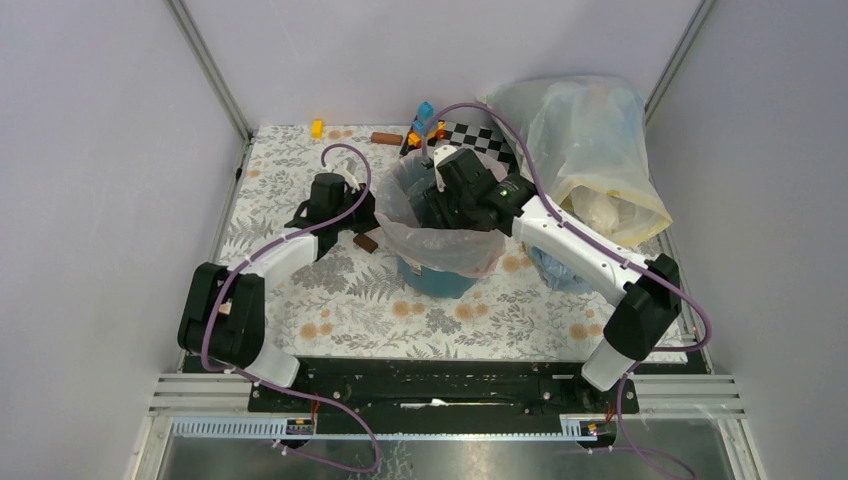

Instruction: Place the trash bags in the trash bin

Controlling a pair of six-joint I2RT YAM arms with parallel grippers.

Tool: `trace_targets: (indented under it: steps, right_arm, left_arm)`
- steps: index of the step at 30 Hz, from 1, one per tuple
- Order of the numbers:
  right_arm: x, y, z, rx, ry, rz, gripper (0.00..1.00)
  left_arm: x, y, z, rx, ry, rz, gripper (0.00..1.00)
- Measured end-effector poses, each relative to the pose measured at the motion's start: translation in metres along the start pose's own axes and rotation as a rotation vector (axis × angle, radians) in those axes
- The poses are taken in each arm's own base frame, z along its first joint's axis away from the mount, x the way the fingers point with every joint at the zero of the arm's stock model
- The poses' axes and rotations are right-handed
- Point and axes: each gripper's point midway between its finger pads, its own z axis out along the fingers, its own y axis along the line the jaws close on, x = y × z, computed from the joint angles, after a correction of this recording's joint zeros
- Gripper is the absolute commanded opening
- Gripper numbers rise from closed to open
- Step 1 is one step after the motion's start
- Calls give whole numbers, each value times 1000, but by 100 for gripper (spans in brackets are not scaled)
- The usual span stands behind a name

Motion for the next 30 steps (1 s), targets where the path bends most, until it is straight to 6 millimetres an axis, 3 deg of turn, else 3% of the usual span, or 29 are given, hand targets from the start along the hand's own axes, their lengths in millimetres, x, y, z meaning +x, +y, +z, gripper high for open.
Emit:
trace_targets:
  steps: [5, 13, 18, 23, 26, 30]
  right_arm:
    - [9, -2, 9, 25, 21, 27, 63]
    - [-15, -3, 0, 36, -54, 73, 73]
    - [-41, -5, -35, 21, -167, 104, 80]
    - [-59, -18, -87, 38, -303, 156, 86]
    - [-58, -28, -112, 68, -367, 193, 90]
    - [-45, -40, -132, 103, -405, 221, 86]
  left_arm:
    - [-1, 0, -1, 0, -4, 2, 22]
    - [-1, 1, -1, -6, -5, 6, 25]
    - [-4, 1, -2, -10, -19, 13, 33]
    - [-11, -5, -10, -6, -52, 27, 37]
    - [-15, -7, -13, -6, -70, 32, 38]
    - [-18, -7, -14, -13, -80, 33, 40]
